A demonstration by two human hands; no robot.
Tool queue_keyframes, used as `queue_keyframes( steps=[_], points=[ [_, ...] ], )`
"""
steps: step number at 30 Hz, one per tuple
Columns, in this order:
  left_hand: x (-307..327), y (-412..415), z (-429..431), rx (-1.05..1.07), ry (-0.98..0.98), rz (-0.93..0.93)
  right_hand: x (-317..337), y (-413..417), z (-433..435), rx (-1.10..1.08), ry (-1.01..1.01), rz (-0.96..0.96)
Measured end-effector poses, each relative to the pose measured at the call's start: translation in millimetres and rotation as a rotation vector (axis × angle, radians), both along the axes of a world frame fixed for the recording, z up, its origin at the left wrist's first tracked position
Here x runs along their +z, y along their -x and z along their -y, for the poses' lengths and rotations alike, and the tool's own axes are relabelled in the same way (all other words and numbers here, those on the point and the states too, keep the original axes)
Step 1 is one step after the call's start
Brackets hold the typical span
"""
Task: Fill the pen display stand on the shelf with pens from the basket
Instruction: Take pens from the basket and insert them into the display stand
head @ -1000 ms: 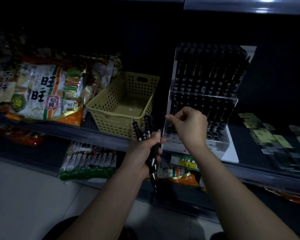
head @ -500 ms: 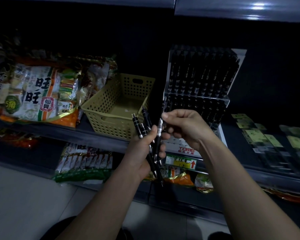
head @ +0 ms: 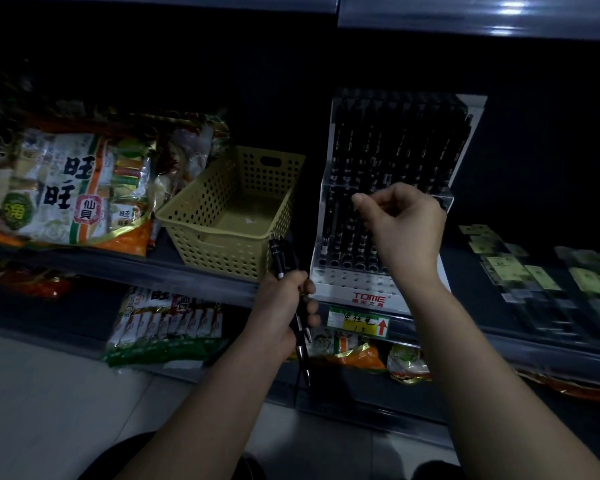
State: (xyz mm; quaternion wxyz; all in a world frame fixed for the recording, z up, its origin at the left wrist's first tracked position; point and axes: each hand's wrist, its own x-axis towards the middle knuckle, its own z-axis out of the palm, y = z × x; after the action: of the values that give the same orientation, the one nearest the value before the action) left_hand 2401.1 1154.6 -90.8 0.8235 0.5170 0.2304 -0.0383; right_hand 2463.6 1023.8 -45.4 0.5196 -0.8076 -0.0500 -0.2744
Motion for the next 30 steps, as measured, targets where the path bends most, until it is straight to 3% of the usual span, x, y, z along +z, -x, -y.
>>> queue_keyframes(
  steps=[9, 30],
  points=[
    [-0.1, 3.2, -0.9, -0.004, -0.027, 0.064, -14.0, -2.9, -8.2, -0.041, -0.018, 0.051],
    [2.3, 3.5, -5.4, 0.014, 0.031, 0.095, -46.9, -7.1, -16.8, -0.023, 0.256, 0.034]
  ],
)
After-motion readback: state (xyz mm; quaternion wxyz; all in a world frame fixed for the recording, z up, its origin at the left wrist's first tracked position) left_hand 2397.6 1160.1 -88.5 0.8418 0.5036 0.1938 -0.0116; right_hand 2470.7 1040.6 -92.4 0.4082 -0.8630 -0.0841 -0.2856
